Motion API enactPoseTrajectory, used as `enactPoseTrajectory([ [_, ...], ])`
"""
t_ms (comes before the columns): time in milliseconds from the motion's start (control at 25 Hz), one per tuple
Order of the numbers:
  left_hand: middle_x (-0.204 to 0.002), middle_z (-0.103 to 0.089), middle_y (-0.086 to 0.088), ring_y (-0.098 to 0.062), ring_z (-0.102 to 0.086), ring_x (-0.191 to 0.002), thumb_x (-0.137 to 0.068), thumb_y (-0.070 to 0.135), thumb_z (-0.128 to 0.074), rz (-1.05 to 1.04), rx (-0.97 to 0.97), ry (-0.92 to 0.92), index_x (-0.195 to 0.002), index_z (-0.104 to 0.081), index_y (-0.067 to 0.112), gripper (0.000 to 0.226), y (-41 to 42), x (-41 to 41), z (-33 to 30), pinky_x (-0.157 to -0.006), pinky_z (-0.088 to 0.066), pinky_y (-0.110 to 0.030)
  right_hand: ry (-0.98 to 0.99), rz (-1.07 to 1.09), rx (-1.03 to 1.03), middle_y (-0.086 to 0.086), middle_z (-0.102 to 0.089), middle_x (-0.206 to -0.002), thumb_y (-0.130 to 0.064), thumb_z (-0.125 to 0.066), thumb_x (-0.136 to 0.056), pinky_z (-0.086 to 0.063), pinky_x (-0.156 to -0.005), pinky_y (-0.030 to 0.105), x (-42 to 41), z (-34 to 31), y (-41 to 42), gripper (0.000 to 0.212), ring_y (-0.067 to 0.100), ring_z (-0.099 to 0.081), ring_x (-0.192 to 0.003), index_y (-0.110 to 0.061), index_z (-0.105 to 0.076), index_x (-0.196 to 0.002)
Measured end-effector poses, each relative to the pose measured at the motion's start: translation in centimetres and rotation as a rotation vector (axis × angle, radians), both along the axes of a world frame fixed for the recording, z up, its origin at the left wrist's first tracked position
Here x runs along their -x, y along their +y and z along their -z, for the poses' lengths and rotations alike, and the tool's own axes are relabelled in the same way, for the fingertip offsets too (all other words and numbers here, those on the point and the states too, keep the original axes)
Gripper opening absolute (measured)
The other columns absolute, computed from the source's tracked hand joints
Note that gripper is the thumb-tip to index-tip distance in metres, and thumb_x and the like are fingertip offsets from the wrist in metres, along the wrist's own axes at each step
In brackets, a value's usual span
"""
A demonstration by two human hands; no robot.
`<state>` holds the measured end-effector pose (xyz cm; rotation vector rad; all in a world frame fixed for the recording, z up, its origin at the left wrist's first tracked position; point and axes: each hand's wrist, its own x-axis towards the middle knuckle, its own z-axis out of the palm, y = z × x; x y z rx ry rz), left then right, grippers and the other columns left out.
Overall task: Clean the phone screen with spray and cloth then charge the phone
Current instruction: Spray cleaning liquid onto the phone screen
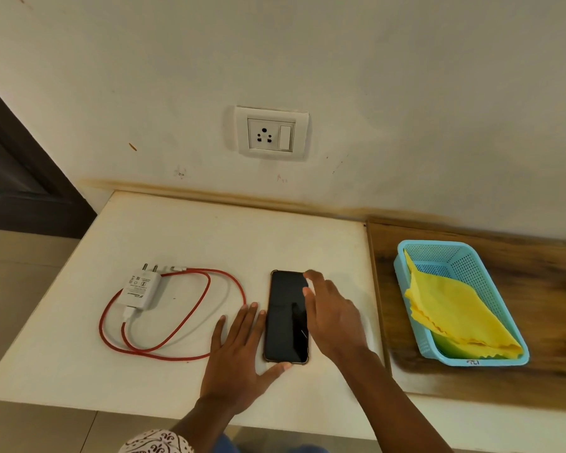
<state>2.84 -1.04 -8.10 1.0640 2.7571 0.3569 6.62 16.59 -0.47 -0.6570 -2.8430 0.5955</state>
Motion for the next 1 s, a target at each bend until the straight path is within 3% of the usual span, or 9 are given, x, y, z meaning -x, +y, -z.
enactPoseTrajectory([
  [160, -0.150, -0.033, -0.005, -0.026, -0.029, -0.138, -0.078, 0.081, -0.028, 0.003, 0.005, 0.011, -0.143, -0.036, 0.017, 0.091, 0.0, 0.0, 0.0, -0.111, -0.006, -0.043, 0.069, 0.001, 0.000, 0.005, -0.065, -0.107, -0.034, -0.036, -0.096, -0.053, -0.070, 0.025, 1.1, -1.1, 0.8, 0.028, 0.019, -0.066, -0.081, -0.023, -0.039, -0.122],
  [280, -0.154, -0.025, -0.002, -0.022, -0.021, -0.141, -0.078, 0.082, -0.028, -0.005, 0.003, 0.020, -0.146, -0.029, 0.019, 0.092, -0.1, 0.0, 0.5, -0.115, -0.006, -0.045, 0.190, 0.028, 0.077, 0.003, -0.066, -0.103, -0.034, -0.037, -0.095, -0.046, -0.068, 0.023, 1.7, -2.0, 1.2, 0.027, 0.017, -0.065, -0.080, -0.027, -0.039, -0.121],
  [440, -0.157, -0.013, 0.001, -0.019, -0.011, -0.144, -0.079, 0.083, -0.023, -0.013, 0.024, 0.031, -0.149, -0.018, 0.021, 0.093, -0.1, 0.0, 0.7, -0.118, -0.007, -0.048, 0.291, 0.090, 0.138, -0.003, -0.059, -0.079, -0.029, -0.040, -0.095, -0.042, -0.061, 0.022, 2.0, -2.9, 2.1, 0.027, 0.007, -0.052, -0.060, -0.024, -0.041, -0.121],
  [640, -0.157, -0.015, -0.001, -0.020, -0.009, -0.144, -0.080, 0.081, -0.023, -0.001, 0.011, 0.046, -0.148, -0.018, 0.021, 0.092, -0.2, 0.0, 0.9, -0.117, -0.005, -0.048, 0.219, 0.113, 0.074, 0.003, -0.061, -0.083, -0.030, -0.041, -0.095, -0.044, -0.065, 0.023, 1.8, -3.3, 2.7, 0.027, 0.012, -0.054, -0.067, -0.018, -0.044, -0.118],
  [840, -0.155, -0.024, -0.004, -0.021, -0.018, -0.143, -0.080, 0.080, -0.025, 0.001, -0.003, 0.056, -0.146, -0.023, 0.019, 0.091, -0.2, -0.1, 0.8, -0.115, -0.011, -0.048, 0.130, -0.026, 0.075, 0.006, -0.067, -0.091, -0.030, -0.040, -0.095, -0.044, -0.064, 0.025, 0.7, -2.6, 1.6, 0.021, 0.012, -0.055, -0.067, -0.022, -0.042, -0.115],
  [1000, -0.155, -0.022, -0.005, -0.021, -0.013, -0.144, -0.079, 0.080, -0.022, 0.018, 0.009, 0.078, -0.147, -0.022, 0.017, 0.092, -0.3, -0.1, 0.6, -0.116, -0.007, -0.048, -0.035, -0.179, 0.041, -0.003, -0.053, -0.067, -0.029, -0.040, -0.096, -0.052, -0.060, 0.030, 0.0, -2.4, 1.5, 0.017, 0.015, -0.057, -0.057, -0.024, -0.039, -0.112],
])
